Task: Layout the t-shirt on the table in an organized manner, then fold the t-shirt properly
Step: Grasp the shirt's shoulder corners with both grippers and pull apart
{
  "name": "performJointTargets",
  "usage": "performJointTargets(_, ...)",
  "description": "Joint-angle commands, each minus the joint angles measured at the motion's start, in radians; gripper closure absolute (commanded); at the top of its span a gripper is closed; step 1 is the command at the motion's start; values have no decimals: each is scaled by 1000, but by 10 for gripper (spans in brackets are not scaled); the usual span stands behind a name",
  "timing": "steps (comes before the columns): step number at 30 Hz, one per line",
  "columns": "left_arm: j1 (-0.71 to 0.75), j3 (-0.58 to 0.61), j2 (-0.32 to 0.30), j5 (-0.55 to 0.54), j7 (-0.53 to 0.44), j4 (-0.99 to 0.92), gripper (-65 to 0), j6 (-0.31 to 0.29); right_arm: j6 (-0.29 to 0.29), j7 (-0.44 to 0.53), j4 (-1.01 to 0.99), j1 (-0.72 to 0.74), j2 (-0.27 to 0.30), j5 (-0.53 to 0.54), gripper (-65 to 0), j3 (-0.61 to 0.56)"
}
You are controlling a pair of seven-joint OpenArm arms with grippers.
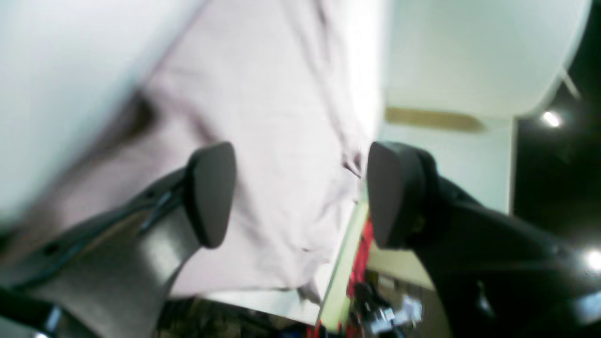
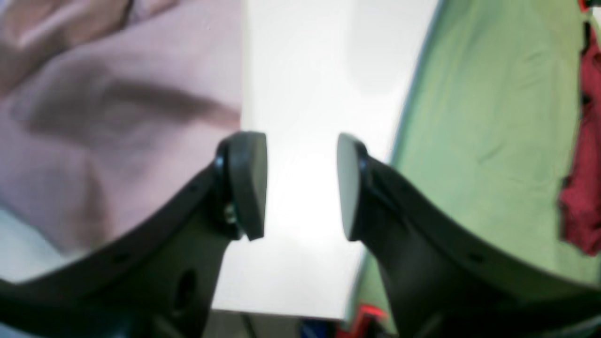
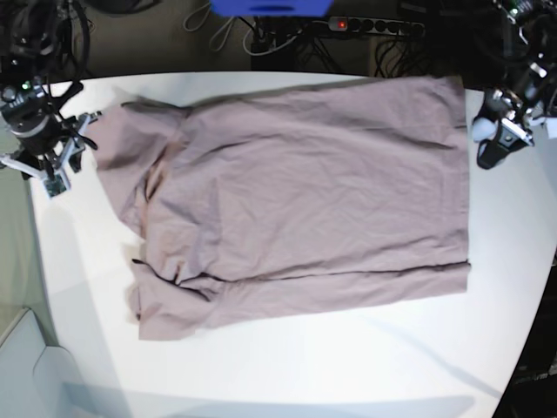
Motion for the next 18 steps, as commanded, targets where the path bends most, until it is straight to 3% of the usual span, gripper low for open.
performJointTargets(1, -28, 30, -3, -57, 3, 12, -432, 7, -4, 21, 1, 29, -2, 11, -251, -10)
performJointTargets(5, -128, 154, 78, 44, 1, -15, -432, 7, -4, 21, -88, 80, -51, 11, -228, -42)
performJointTargets(9, -196, 192, 129, 167, 1, -50, -432, 7, -4, 26, -202, 118, -73, 11, -104, -74)
performJointTargets(12, -217, 191, 124, 190, 1, -77, -432, 7, -4, 28, -303, 146, -74, 11, -2, -68)
performJointTargets(18, -240, 188, 72, 193, -1, -147, -432, 7, -4, 29, -398, 103, -39, 9, 0, -66)
